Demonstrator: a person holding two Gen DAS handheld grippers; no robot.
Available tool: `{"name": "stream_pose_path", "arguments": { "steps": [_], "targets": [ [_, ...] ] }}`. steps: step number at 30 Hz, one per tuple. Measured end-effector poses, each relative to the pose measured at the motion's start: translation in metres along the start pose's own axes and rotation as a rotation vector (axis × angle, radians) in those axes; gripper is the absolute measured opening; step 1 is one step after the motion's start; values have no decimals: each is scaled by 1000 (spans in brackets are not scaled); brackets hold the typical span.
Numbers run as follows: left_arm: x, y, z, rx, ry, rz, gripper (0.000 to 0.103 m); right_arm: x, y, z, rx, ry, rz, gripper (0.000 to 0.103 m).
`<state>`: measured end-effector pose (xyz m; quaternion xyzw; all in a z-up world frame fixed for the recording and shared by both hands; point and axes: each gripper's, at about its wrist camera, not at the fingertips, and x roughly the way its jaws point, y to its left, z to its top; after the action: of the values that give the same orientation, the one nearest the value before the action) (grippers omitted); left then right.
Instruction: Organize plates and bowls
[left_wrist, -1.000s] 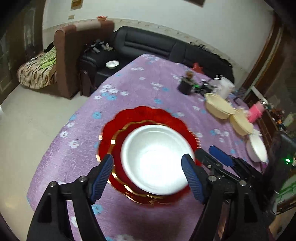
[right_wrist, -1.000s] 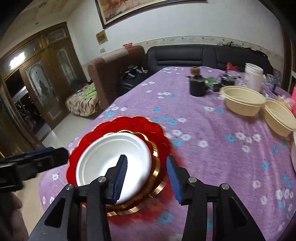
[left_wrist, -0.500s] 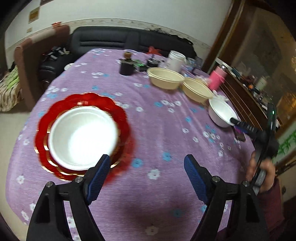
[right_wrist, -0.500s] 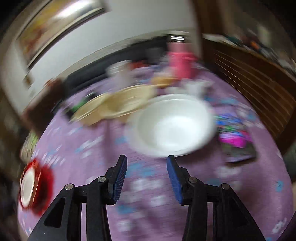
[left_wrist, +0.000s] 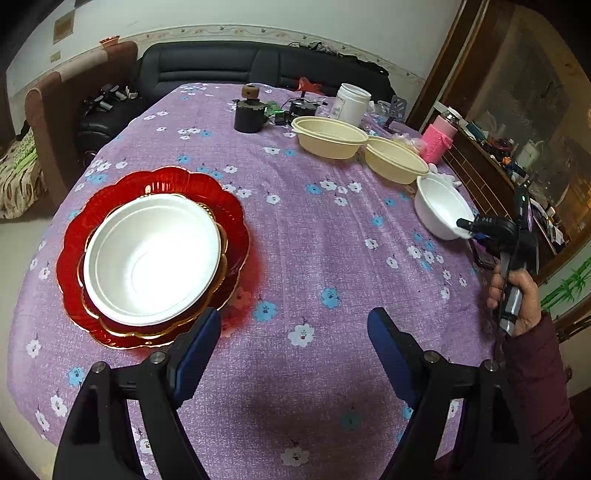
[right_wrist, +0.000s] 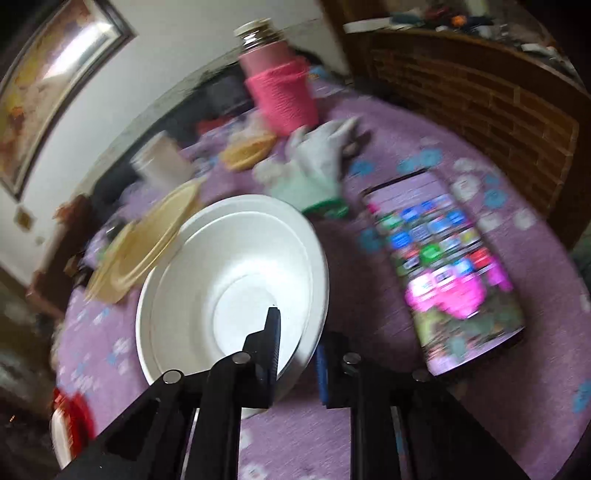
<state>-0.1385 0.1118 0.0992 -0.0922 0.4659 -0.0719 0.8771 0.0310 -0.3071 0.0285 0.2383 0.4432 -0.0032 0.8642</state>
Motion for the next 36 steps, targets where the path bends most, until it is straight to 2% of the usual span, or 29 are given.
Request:
{"name": "stream_pose_path", "arguments": {
  "steps": [3,6,10,11,13,15,17,20,23,26,28,32,34,36],
  "targets": [
    [3,1,0,-9,5,-10,81,-5,9,-14,-3,66,125,8],
    [7,-4,0,-6,10,-31,81,-9,25,-28,-17,143,242,9],
    [15,-13,-3,13,28,-49,81,0,67,-63,-139,300,337,9],
    [17,-16,-4,19,35,-49,81,2,74,-69,-164,314,340,9],
    [20,-20,-5,26,45,-46,81,4,94,-85,-252,293,307,10],
    [24,-24,-7,33,55,-40,81,0,108,-95,-338,197,237,12],
    [28,-29,-7,48,65,-33,81,-3,114,-101,-376,120,209,12],
    [37,-40,-5,87,78,-24,81,-2,106,-105,-358,74,242,12],
    [48,-50,1,103,73,-28,80,0,99,-103,-326,78,263,12],
    [69,-56,16,74,81,-39,66,-5,92,-99,-331,51,256,12],
    [89,-56,27,41,115,-51,52,-8,90,-99,-330,42,242,12],
    [123,-61,37,2,177,-55,31,-6,87,-96,-298,62,288,12],
    [133,-65,39,2,200,-57,16,-5,87,-96,-292,68,292,12],
    [139,-69,39,6,208,-59,12,-3,87,-96,-289,74,290,12]
  ]
}}
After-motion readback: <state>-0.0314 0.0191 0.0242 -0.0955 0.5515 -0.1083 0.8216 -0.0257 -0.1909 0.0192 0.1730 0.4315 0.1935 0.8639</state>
